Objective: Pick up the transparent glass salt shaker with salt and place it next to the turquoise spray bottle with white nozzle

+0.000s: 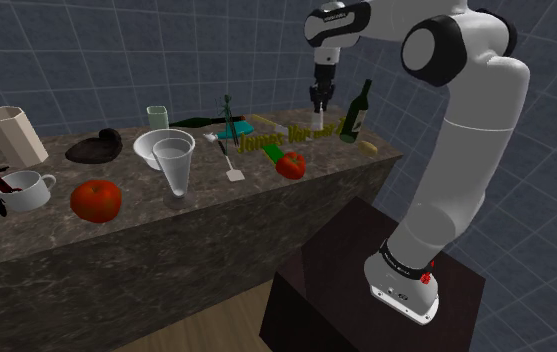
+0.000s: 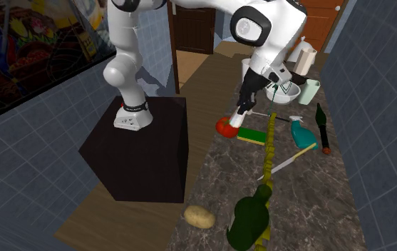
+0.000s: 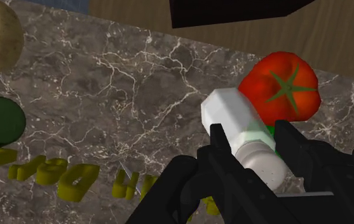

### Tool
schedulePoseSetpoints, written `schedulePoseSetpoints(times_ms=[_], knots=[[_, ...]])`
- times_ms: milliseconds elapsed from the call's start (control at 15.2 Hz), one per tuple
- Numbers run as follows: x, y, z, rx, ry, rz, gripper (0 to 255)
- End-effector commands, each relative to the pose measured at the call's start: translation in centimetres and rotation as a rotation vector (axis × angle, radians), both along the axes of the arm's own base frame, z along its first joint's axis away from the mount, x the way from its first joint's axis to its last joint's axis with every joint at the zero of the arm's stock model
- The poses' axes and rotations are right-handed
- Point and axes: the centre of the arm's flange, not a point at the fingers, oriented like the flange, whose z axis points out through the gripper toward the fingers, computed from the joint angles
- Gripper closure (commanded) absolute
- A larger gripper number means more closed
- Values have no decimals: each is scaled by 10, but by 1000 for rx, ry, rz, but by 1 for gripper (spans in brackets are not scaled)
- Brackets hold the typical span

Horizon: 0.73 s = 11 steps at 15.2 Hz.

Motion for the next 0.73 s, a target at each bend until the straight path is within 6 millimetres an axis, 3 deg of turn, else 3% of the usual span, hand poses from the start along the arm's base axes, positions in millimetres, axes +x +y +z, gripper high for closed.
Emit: schedulePoseSetpoints(times_ms=[0, 660], knots=[[18, 22, 2, 0, 0, -1, 255], [101, 125, 2, 0, 0, -1, 255]])
